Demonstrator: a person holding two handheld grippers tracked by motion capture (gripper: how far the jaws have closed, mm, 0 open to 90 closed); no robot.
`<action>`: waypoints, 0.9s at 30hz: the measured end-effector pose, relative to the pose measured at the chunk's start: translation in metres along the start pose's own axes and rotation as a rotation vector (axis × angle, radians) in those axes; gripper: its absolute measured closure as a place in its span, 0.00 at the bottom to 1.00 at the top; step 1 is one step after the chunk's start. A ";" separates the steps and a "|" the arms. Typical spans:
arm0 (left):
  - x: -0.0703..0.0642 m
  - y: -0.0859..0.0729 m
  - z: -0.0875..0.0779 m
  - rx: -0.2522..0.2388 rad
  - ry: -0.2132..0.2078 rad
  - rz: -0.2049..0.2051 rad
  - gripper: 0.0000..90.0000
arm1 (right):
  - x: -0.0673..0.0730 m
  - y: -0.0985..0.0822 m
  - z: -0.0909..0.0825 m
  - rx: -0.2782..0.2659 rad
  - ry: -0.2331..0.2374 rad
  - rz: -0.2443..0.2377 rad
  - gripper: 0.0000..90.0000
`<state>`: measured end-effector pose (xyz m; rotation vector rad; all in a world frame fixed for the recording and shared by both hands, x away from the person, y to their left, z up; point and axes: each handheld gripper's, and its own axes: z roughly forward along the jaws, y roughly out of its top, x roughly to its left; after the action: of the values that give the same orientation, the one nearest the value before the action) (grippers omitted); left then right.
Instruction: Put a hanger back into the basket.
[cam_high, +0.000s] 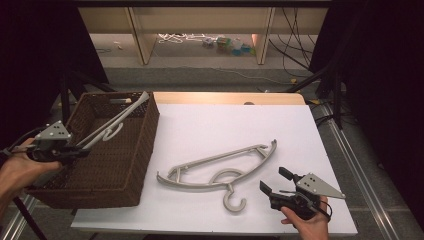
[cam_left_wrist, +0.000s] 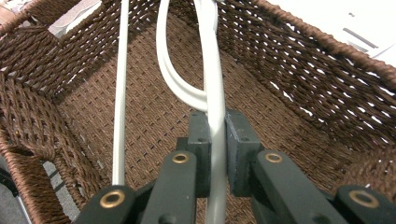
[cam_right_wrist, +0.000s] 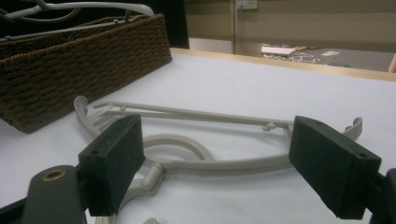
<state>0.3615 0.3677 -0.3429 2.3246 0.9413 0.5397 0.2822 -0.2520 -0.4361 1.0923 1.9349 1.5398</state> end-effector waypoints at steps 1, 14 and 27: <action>0.001 0.000 0.000 -0.001 0.000 0.005 0.91 | 0.000 0.000 0.000 -0.003 -0.001 -0.001 0.21; -0.002 -0.009 0.020 0.035 -0.027 -0.094 0.91 | 0.000 0.000 0.000 0.001 0.000 0.001 0.21; -0.006 -0.013 0.061 0.196 -0.089 -0.085 0.89 | 0.000 0.001 -0.001 0.021 -0.014 0.002 0.21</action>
<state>0.3848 0.3491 -0.3983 2.4450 1.0868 0.3193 0.2819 -0.2527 -0.4352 1.1113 1.9454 1.5128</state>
